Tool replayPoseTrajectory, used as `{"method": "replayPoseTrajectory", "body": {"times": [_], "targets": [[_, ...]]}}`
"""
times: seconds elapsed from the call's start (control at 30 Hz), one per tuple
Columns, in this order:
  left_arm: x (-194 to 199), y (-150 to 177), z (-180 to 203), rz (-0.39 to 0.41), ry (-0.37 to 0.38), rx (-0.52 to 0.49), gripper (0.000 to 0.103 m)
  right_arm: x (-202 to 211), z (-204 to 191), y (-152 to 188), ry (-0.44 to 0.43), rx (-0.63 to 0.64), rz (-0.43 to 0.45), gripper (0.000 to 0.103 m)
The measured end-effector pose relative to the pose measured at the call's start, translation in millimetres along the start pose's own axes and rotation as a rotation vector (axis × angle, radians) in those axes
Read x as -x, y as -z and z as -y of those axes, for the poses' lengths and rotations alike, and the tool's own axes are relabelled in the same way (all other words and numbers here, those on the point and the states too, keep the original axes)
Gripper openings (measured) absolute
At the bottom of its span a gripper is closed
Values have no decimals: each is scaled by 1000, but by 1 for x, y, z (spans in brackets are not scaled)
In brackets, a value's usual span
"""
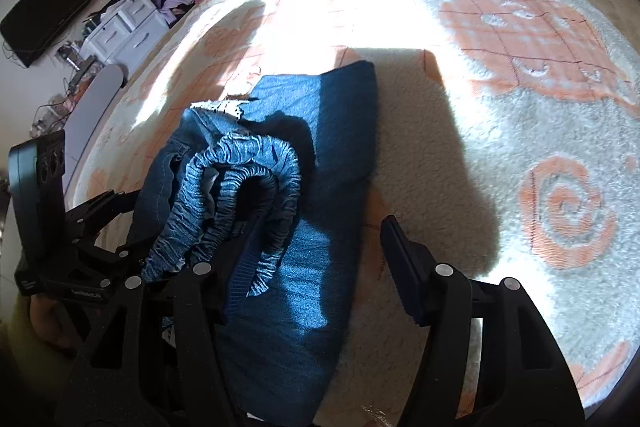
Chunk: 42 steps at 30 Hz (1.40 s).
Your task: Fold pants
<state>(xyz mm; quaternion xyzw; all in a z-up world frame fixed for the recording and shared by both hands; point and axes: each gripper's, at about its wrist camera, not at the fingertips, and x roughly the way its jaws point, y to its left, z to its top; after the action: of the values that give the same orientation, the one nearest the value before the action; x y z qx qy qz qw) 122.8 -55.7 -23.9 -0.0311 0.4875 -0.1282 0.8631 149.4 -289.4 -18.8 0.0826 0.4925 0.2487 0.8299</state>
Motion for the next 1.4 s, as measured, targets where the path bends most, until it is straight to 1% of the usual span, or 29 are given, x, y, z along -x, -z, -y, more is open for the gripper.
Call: {"method": "replayPoseTrajectory", "body": {"times": [0.27, 0.3, 0.37, 0.47, 0.53, 0.67, 0.9, 0.93, 1.0, 1.07, 1.1, 1.13, 1.23, 1.27, 1.3, 1.33, 1.4], "targets": [[-3, -1, -4, -9, 19, 8, 99, -5, 4, -2, -59, 13, 0, 54], [-4, -2, -5, -11, 26, 10, 99, -5, 5, -2, -72, 7, -2, 53], [-3, -1, -8, -8, 46, 28, 99, -6, 6, -2, -100, 1, -4, 47], [-2, -1, -12, -3, 68, 43, 99, -6, 5, -3, -105, 7, -6, 47], [-3, -2, -11, -15, 59, 38, 99, -7, 6, -3, -111, 5, -10, 47], [-7, -6, -4, -40, 18, 12, 99, -12, 5, -8, -107, 16, -21, 47], [-14, -11, -2, -38, 0, 3, 99, -22, 1, -13, -94, 30, -30, 47], [-14, -11, -2, -38, -1, 0, 99, -23, 1, -13, -94, 29, -29, 46], [-15, -11, 0, -34, 1, -9, 99, -23, -1, -13, -89, 43, -26, 40], [-15, -10, 0, -27, 15, -11, 99, -24, -3, -11, -104, 40, -23, 27], [-15, -10, -1, -26, 25, -10, 99, -24, -4, -10, -110, 42, -20, 24], [-14, -10, -1, -23, 37, -11, 96, -23, -6, -8, -114, 48, -13, 19], [-10, -8, 5, -12, 55, -54, 77, -20, -13, -4, -87, 54, 5, 16], [-8, -8, 7, -4, 50, -68, 74, -19, -16, -3, -79, 55, 14, 14], [-7, -8, 9, -1, 49, -72, 73, -18, -18, -3, -73, 58, 21, 13], [-6, -7, 8, 4, 54, -68, 69, -16, -22, -2, -60, 69, 30, 12], [-3, -8, 6, 13, 80, -49, 58, -11, -27, -3, -44, 96, 51, 10]]}}
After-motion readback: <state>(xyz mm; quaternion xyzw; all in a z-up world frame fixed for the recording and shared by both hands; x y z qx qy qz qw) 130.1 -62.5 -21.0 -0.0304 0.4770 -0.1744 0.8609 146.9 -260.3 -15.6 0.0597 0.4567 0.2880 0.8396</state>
